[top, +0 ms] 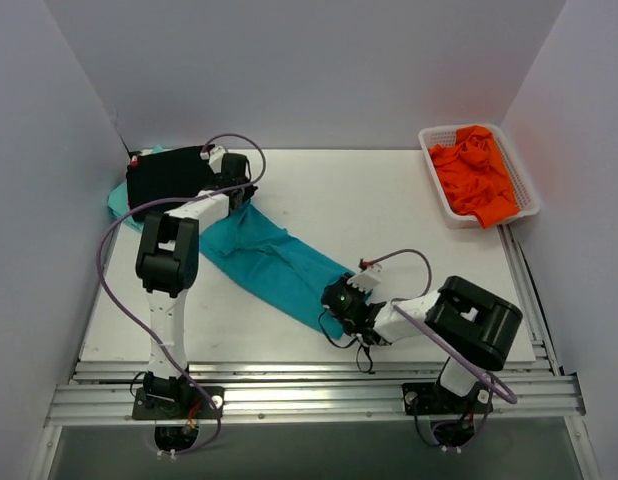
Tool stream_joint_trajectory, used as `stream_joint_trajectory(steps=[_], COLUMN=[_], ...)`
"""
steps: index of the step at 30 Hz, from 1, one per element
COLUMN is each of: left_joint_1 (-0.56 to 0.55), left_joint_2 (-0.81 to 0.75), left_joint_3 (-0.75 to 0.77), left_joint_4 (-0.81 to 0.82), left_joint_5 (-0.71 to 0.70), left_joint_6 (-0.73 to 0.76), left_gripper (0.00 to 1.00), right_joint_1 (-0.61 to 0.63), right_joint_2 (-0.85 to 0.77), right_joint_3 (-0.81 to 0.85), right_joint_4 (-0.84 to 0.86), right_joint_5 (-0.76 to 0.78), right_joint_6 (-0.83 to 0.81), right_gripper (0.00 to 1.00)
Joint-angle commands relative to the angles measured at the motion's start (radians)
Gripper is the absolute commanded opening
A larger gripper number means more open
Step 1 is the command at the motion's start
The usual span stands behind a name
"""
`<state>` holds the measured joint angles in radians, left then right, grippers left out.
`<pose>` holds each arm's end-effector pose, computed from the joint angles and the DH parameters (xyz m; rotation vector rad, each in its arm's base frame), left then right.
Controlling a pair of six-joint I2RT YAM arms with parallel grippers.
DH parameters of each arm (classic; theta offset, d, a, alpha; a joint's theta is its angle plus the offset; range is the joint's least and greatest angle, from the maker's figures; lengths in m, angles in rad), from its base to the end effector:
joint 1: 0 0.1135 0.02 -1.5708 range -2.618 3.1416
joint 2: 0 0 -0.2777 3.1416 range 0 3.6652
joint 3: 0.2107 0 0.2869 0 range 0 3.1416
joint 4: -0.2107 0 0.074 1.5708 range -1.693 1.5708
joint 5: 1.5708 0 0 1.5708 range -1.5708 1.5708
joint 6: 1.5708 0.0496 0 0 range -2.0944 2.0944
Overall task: Fold and stack the t-shirts
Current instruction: Fold the tshirt
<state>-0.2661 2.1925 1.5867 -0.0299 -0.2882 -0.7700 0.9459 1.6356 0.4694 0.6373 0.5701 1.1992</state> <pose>0.5289 -0.1295 0.1566 -0.6992 2.0745 -0.2706 0.1993 0.2305 0.0979 0.6053 2.0046 0.7517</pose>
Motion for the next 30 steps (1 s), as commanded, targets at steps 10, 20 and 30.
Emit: stream_joint_trajectory(steps=[10, 20, 30], left_joint_1=[0.013, 0.019, 0.021], left_joint_2=[0.544, 0.53, 0.236], left_joint_3=[1.085, 1.027, 0.754], left_joint_4=[-0.597, -0.36, -0.18], left_joint_5=[0.271, 0.575, 0.782], left_joint_6=[0.146, 0.159, 0.179], left_gripper=[0.02, 0.35, 0.94], right_joint_1=[0.435, 0.574, 0.631], right_joint_2=[0.483, 0.515, 0.298], right_joint_3=[0.331, 0.544, 0.707], right_joint_4=[-0.432, -0.551, -1.0], right_joint_5=[0.01, 0.118, 0.364], right_joint_6=[0.143, -0.027, 0.013], right_gripper=[0.0, 0.0, 0.75])
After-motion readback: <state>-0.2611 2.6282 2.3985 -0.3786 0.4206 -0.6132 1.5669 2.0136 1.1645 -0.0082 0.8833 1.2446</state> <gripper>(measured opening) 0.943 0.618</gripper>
